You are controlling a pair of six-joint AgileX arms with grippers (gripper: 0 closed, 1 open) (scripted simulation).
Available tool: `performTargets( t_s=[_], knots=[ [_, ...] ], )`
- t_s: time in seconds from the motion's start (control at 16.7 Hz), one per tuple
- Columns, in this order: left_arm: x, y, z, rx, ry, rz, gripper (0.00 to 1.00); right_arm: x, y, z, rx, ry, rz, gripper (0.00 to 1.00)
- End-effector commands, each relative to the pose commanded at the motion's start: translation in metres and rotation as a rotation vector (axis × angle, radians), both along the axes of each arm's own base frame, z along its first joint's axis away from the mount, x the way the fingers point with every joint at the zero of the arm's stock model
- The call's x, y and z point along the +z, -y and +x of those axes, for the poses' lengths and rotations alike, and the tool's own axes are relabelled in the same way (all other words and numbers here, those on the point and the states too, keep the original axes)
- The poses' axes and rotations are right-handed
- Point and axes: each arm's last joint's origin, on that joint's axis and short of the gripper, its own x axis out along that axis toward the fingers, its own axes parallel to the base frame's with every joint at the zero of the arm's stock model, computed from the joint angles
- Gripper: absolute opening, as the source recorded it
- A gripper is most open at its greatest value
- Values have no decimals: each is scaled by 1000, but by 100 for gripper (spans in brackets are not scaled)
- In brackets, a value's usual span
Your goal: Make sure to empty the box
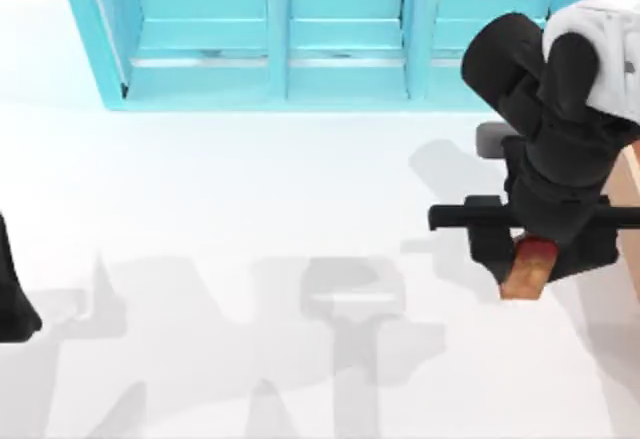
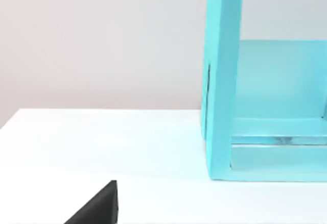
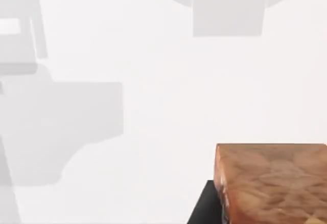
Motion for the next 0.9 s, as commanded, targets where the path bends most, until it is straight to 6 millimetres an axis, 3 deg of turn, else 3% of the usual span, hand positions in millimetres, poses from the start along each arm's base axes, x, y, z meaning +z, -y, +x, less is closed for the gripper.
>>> performTargets(
  t_s=[0.18, 0.36, 0.72, 0.9],
  knots=[
    [0, 0, 0, 0, 0, 0, 100, -16, -57, -33, 0, 11, -2, 0],
    [0, 0, 0, 0, 0, 0, 100, -24, -84, -56, 0, 28, 8, 0],
    [0, 0, 0, 0, 0, 0, 100, -24, -87, -59, -5, 33, 15, 0],
    [0, 0, 0, 0, 0, 0, 100, -39, -88, -59, -3, 31, 12, 0]
  ],
)
